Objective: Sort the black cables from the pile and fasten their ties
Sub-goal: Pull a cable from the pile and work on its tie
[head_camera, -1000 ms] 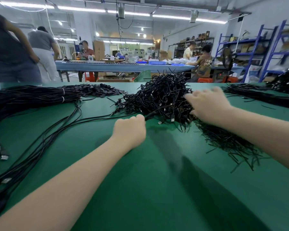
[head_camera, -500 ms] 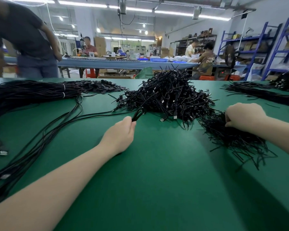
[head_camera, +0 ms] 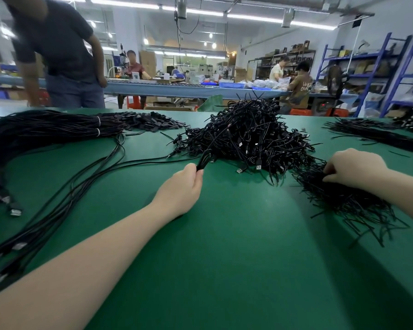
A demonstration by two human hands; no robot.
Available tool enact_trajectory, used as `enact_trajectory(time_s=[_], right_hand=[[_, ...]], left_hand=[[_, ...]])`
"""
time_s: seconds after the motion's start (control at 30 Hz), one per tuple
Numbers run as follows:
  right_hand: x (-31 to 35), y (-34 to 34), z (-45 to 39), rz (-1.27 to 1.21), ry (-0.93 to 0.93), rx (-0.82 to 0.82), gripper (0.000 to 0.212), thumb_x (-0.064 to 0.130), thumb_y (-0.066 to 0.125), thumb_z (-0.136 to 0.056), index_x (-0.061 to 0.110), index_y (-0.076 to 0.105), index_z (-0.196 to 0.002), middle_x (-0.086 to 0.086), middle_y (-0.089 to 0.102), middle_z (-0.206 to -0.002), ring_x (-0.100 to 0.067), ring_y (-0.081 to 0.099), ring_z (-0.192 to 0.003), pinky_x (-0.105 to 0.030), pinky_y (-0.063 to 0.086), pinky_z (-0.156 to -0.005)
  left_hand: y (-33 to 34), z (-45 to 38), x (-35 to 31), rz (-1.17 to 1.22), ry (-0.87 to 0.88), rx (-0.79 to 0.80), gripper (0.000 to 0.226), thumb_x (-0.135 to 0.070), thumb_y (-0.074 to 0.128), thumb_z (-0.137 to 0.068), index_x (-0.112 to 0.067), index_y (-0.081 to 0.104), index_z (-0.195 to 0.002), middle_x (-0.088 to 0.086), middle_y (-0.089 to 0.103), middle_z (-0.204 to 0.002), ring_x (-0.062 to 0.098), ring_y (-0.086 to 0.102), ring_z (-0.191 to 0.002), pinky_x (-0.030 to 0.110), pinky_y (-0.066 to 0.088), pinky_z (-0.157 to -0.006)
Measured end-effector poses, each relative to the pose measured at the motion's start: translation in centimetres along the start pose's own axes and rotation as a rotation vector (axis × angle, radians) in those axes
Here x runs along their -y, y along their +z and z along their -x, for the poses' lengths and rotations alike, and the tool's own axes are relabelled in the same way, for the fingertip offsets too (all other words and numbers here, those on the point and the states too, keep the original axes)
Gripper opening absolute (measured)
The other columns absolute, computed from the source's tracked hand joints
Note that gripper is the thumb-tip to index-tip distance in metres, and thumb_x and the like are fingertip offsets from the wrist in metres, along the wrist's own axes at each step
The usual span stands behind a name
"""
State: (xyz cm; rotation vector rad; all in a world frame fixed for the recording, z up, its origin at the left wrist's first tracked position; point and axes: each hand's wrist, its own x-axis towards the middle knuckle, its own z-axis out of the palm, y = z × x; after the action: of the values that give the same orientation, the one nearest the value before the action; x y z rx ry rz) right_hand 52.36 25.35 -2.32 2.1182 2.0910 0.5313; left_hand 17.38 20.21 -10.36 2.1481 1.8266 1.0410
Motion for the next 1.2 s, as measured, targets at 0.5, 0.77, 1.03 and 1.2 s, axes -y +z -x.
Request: enact_trajectory(time_s=[0.5, 0.77, 1.03, 1.2], right_hand=[[-0.7, -0.2, -0.9, -0.353, 0.037, 0.027, 0.012, 0.031, 0.077, -0.079, 0.026, 0.070, -0.070, 0.004, 0.067, -0.076, -0.018, 0.061, -0.074, -0.037, 0.056, -0.070], [-0.1, -0.5, -0.5, -0.451, -0.031, -0.179, 0.004, 0.024, 0.073, -0.082, 0.025, 0.071, -0.080, 0.001, 0.068, -0.077, -0.022, 0.063, -0.076, -0.039, 0.057, -0.073], [1.3, -0.5, -0.6, -0.446, -0.007, -0.233, 0.008, 0.029, 0.068, -0.086, 0.024, 0.074, -0.086, 0.001, 0.067, -0.081, -0.020, 0.060, -0.070, -0.033, 0.055, -0.061], [4.2, -2.2, 0.6, -0.597, -0.159, -0.669, 0.016, 0.018, 0.064, -0.090, 0.009, 0.073, -0.098, -0.011, 0.073, -0.089, -0.022, 0.062, -0.072, -0.031, 0.051, -0.071]], left_hand=[[-0.1, 0.0, -0.2, 0.024, -0.012, 0.012, 0.037, -0.036, 0.028, -0.103, -0.018, 0.026, -0.071, 0.001, 0.042, -0.061, 0.020, 0.034, -0.052, 0.033, 0.024, -0.050], [-0.1, -0.1, -0.2, 0.048, -0.044, 0.018, 0.037, -0.036, 0.029, -0.103, -0.017, 0.026, -0.071, -0.001, 0.040, -0.060, 0.018, 0.032, -0.052, 0.032, 0.024, -0.050], [-0.2, -0.1, -0.1, 0.066, -0.048, 0.021, 0.038, -0.036, 0.029, -0.103, -0.016, 0.026, -0.071, -0.001, 0.039, -0.061, 0.019, 0.032, -0.053, 0.033, 0.025, -0.052], [-0.2, -0.3, 0.0, 0.151, -0.069, 0.025, 0.038, -0.038, 0.031, -0.102, -0.016, 0.027, -0.071, -0.003, 0.038, -0.062, 0.018, 0.031, -0.056, 0.034, 0.028, -0.056]])
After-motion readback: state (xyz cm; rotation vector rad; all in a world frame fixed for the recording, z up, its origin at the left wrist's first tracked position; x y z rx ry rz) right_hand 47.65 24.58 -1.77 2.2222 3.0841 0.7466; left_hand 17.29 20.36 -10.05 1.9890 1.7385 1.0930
